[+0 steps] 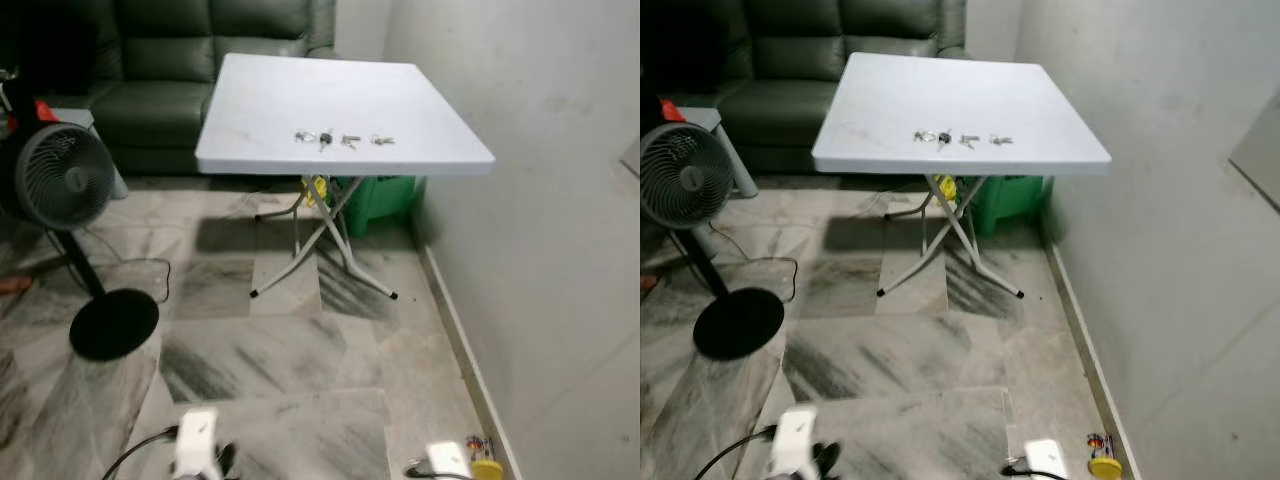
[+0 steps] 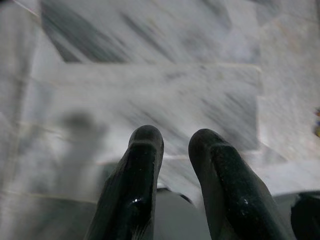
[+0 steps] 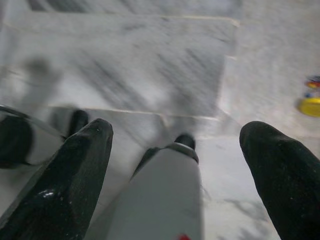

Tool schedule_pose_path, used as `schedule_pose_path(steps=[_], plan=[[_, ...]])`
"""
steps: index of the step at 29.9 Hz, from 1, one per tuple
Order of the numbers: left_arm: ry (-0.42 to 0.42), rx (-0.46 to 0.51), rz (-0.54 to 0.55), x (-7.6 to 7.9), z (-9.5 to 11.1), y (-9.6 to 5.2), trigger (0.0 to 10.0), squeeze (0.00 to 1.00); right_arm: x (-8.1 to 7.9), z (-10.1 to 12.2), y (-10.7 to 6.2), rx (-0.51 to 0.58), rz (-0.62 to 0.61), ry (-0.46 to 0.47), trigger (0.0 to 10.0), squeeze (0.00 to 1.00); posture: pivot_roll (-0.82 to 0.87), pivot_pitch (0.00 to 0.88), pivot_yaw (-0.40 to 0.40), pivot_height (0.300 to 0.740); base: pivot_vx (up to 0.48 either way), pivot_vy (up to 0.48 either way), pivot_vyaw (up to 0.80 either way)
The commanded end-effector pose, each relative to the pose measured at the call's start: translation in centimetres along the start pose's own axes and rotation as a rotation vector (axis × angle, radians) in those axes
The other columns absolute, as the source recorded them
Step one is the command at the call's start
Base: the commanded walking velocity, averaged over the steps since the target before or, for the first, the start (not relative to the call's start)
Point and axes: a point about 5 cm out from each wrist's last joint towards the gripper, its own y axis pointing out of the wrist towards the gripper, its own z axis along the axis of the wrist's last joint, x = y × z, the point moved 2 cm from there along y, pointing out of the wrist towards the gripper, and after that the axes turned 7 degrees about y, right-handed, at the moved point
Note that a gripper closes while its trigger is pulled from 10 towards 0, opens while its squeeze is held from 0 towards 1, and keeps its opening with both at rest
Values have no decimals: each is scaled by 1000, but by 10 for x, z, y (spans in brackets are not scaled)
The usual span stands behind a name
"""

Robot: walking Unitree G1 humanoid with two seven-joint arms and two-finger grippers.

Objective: Hang keys on a hook

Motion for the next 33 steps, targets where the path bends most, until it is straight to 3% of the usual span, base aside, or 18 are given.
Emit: schedule_pose_path(steps=[1,8,14,16,17,21,28,33], plan=[[-7,15,-31,14,5,4,10000,0,16,-4,-5,-11,-43,3,10000,0,-36,0,-50,740,0,476,0],[10,43,-31,14,12,5,10000,0,15,4,-3,16,-36,-11,10000,0,-36,0,-52,740,0,131,0],[14,127,-44,15,34,8,10000,0,11,28,0,100,-15,-23,10000,0,-41,0,-49,740,0,0,0],[52,191,-46,16,52,11,10000,0,9,46,1,172,-6,5,10000,0,-42,0,-48,740,0,0,0],[52,191,-46,16,52,11,10000,0,9,46,1,172,-6,5,10000,0,-42,0,-48,740,0,0,0],[59,325,-45,12,89,11,10000,0,-6,82,3,317,64,-28,10000,0,-45,0,-42,740,0,0,0],[34,415,-55,10,120,11,10000,0,-14,130,-5,520,113,-41,10000,0,-47,0,-34,740,0,0,0],[125,590,-66,14,153,1,10000,0,-22,164,-16,683,160,-55,10000,0,-40,0,-30,740,0,0,0]])
